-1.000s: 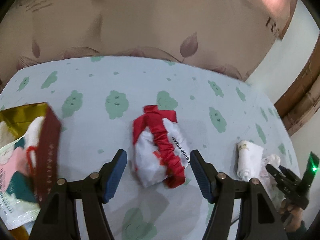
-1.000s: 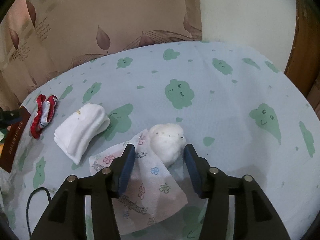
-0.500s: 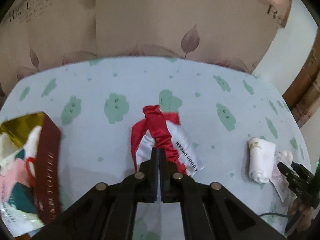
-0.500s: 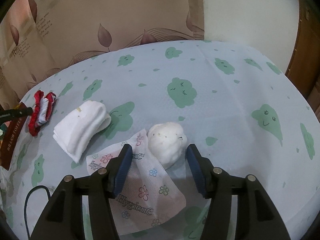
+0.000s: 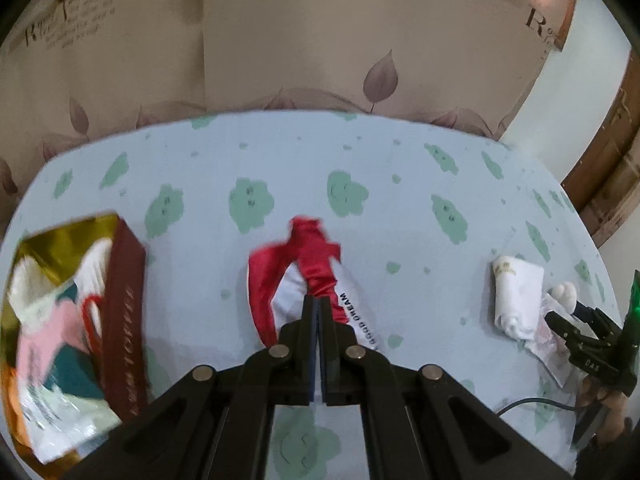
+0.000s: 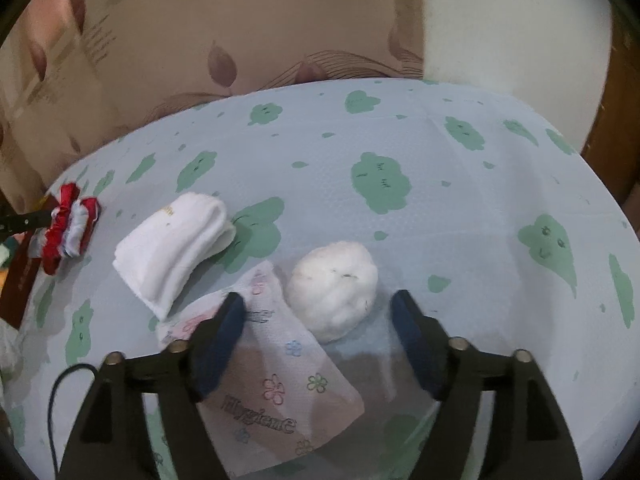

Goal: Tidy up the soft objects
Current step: 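Grasp the white fluffy ball with the right tool while the left tool grasps the red-scrunchie white bag, then carry the red-scrunchie white bag into the tin box and open the left tool, then carry the white fluffy ball into the tin box and open the right tool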

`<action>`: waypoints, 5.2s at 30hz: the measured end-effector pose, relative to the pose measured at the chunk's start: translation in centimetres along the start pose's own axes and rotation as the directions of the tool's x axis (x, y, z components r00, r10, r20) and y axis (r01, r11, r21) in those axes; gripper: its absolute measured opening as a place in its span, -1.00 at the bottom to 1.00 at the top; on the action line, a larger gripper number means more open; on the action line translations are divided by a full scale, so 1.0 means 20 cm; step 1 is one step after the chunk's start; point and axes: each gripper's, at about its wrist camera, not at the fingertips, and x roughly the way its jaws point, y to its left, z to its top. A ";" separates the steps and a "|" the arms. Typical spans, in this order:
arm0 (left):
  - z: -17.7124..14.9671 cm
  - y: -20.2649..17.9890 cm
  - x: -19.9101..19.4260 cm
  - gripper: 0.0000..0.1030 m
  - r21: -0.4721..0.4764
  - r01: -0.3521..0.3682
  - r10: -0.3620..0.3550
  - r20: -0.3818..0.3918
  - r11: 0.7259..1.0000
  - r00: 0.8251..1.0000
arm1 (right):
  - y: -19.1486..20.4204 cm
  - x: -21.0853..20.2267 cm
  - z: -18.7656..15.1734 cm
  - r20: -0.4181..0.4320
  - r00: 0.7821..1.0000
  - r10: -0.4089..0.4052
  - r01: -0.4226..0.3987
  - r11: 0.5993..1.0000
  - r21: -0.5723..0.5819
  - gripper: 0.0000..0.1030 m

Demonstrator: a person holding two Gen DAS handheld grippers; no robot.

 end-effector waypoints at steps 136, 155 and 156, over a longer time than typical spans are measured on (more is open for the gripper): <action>-0.71 0.99 -0.87 0.13 -0.216 -0.326 0.370 0.218 0.920 0.903 | 0.09 -0.26 0.04 0.206 0.971 -0.118 0.114 0.993 0.034 -0.58; -0.83 1.22 -0.87 0.14 -0.365 -0.321 0.406 0.183 0.874 0.895 | 1.41 -0.34 0.11 0.017 0.937 0.348 -0.316 0.869 -0.382 -0.58; -0.83 1.23 -0.88 0.14 -0.378 -0.315 0.404 0.184 0.871 0.896 | 1.48 -0.34 0.10 0.005 0.932 0.362 -0.330 0.856 -0.399 -0.58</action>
